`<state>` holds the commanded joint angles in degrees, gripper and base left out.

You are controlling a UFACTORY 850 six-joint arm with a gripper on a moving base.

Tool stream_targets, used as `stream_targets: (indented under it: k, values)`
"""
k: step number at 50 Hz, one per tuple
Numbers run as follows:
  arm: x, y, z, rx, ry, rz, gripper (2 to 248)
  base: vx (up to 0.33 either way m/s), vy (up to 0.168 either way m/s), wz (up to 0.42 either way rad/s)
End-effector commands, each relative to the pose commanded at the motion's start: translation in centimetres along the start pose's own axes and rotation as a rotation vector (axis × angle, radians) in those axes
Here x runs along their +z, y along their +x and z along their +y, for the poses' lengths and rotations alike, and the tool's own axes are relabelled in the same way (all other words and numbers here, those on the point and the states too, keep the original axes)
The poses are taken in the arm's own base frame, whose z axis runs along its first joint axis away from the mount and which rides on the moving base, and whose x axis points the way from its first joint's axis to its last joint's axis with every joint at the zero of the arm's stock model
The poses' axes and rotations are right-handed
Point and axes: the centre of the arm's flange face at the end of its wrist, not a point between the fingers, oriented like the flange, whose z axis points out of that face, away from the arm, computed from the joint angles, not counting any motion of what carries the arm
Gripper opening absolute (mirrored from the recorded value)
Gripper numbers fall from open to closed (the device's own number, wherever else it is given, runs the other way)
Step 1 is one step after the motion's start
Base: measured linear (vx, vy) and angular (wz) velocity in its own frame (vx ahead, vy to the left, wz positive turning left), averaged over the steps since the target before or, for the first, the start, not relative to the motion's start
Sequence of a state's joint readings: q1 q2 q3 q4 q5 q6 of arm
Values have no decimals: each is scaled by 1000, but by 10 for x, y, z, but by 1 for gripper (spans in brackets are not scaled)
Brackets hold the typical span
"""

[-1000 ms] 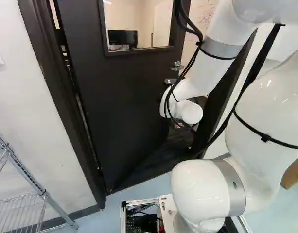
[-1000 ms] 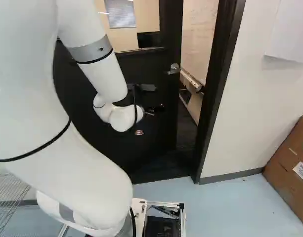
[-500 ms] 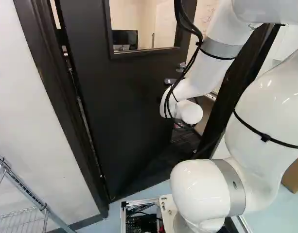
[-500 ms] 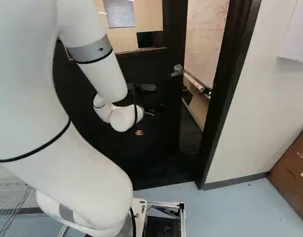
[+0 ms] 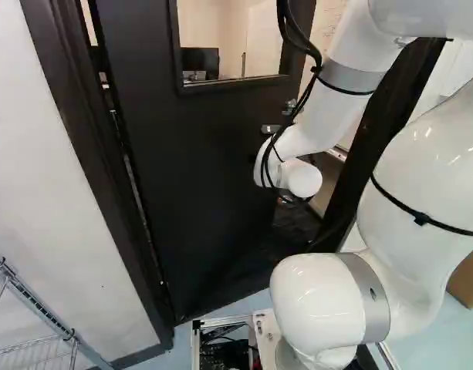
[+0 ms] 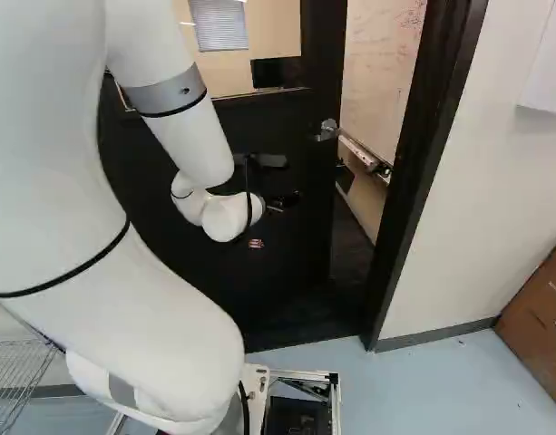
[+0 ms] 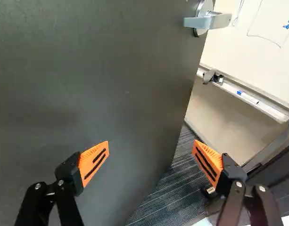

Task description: Open the door and move inside

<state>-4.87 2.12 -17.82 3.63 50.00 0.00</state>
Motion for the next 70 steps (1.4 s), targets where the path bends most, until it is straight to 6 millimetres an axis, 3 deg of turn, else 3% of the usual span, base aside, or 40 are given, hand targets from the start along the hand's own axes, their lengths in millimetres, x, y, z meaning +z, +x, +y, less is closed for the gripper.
stream_targets:
  k: [70]
  values:
    - [28, 9, -17, 133, -114, -4, 247, 0, 0, 0]
